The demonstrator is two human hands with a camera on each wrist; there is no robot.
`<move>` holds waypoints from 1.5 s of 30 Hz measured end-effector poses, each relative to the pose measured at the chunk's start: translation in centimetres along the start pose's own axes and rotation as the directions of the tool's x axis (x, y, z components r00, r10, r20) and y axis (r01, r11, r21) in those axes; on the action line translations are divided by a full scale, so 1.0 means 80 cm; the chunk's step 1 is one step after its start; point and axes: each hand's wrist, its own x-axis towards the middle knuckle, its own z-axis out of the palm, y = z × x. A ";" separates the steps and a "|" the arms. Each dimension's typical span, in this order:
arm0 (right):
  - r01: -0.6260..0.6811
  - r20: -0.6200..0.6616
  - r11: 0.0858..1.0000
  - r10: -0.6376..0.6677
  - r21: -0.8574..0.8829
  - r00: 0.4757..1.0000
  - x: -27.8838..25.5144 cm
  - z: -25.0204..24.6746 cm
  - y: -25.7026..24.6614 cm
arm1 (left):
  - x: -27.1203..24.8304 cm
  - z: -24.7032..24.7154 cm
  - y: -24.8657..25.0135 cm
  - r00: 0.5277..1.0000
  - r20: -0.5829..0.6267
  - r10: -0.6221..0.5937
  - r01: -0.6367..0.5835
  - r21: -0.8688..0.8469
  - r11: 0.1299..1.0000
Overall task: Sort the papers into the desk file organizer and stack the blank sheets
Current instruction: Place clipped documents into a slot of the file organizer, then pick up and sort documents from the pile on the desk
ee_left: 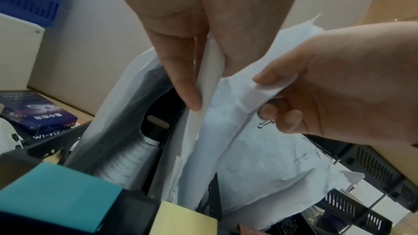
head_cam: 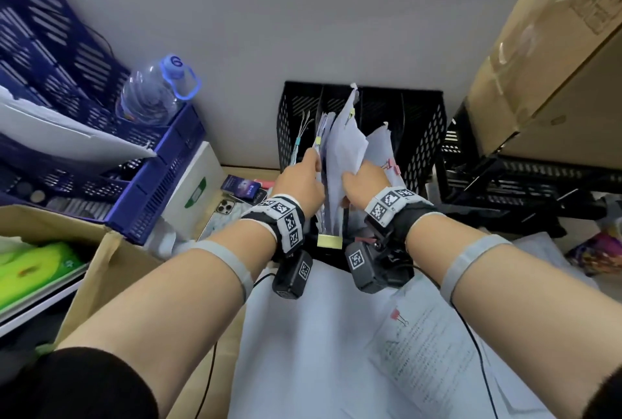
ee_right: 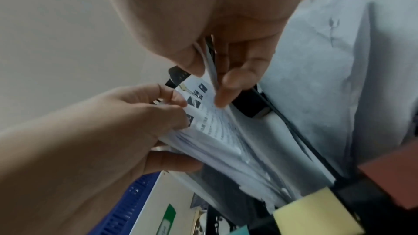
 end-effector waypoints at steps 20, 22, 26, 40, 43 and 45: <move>-0.244 0.700 0.963 0.255 -0.118 0.668 -0.074 -0.024 0.166 | -0.074 0.125 0.056 0.800 0.600 0.006 0.235 -0.322 0.917; -0.278 0.690 0.943 0.326 -0.184 0.646 -0.087 -0.024 0.203 | -0.091 0.157 0.052 0.673 0.737 -0.058 0.337 -0.236 0.912; -0.352 0.612 0.907 0.416 -0.230 0.673 -0.114 -0.017 0.267 | -0.123 0.216 0.036 0.494 0.857 -0.145 0.411 -0.083 0.908; -0.490 0.464 0.869 0.459 -0.061 0.757 -0.165 0.000 0.330 | -0.149 0.279 0.037 0.557 0.826 -0.087 0.364 -0.149 0.920; -0.504 0.401 0.863 0.453 0.027 0.796 -0.165 -0.002 0.332 | -0.148 0.277 0.035 0.564 0.825 -0.046 0.321 -0.167 0.932; -0.464 0.287 0.886 0.438 0.025 0.852 -0.162 -0.004 0.335 | -0.145 0.268 0.036 0.556 0.831 -0.019 0.322 -0.195 0.926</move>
